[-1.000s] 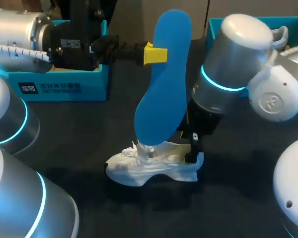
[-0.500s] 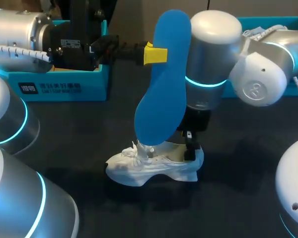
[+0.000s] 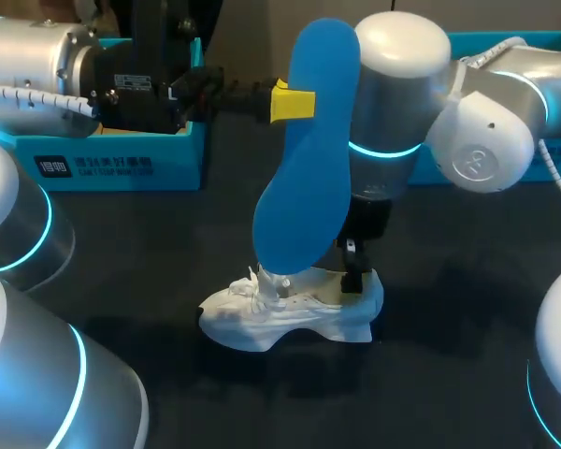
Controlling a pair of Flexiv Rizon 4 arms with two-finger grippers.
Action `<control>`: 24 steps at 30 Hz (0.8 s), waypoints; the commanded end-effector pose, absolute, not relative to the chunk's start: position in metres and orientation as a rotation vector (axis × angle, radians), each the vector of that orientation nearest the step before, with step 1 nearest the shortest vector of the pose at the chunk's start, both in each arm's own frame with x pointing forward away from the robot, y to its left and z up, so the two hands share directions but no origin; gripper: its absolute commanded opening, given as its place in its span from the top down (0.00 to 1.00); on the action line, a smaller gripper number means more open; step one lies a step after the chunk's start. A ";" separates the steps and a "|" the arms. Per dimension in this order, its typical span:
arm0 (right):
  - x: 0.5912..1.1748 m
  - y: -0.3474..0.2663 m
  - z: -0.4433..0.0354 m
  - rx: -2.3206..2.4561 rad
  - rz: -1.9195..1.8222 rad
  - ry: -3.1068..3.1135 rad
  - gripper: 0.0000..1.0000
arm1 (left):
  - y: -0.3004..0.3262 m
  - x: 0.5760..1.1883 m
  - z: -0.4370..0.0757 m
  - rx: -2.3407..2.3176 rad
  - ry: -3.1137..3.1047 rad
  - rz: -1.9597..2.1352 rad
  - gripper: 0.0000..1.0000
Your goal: Take the shoe out of the shoebox, open the shoe tongue, remove and reinsert the insole, then place the shoe into the shoebox
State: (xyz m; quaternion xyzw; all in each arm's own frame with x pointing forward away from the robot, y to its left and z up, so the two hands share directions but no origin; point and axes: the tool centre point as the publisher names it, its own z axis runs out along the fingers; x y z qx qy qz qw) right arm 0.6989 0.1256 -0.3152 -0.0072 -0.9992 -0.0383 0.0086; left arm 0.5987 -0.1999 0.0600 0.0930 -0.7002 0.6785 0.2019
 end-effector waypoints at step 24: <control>0.726 0.160 -0.369 0.019 -0.083 -3.106 0.00 | -0.201 0.599 0.060 0.259 -1.954 1.895 1.00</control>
